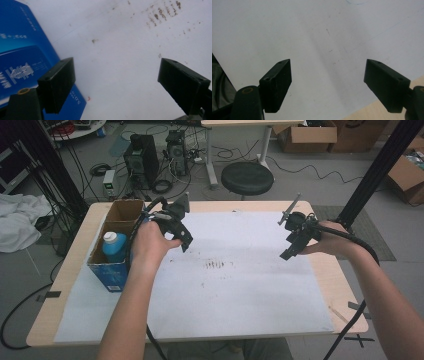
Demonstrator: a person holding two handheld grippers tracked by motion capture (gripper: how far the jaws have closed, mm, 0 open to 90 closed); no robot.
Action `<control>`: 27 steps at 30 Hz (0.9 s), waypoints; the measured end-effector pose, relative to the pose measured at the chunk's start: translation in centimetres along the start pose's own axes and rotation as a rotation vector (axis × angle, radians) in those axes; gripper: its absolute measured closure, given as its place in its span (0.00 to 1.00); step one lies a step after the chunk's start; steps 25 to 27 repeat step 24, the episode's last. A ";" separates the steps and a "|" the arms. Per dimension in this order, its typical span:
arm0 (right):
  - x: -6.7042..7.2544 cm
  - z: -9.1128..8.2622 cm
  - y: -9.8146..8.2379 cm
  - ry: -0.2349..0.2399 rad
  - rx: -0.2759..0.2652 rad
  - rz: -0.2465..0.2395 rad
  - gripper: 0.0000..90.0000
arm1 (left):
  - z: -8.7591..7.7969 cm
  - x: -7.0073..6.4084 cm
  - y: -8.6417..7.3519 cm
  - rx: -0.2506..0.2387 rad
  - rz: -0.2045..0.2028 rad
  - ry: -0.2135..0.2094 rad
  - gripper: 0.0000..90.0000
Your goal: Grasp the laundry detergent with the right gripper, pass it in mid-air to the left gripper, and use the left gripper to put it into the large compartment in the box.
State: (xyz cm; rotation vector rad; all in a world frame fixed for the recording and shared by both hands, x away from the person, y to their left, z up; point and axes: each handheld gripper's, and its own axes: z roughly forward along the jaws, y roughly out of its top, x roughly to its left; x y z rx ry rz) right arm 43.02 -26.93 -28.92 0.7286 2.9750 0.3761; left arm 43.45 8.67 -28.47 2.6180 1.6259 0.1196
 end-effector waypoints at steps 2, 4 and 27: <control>0.0 -0.1 0.0 -0.002 -0.004 0.003 0.24 | 0.6 -0.2 0.3 0.006 0.002 -0.001 0.17; -0.1 -0.2 0.0 -0.001 -0.006 0.002 0.24 | 1.1 -0.3 0.5 0.012 0.005 -0.006 0.17; -0.1 0.1 -0.2 0.003 0.003 0.008 0.23 | 2.5 -0.1 0.9 0.026 0.001 -0.021 0.17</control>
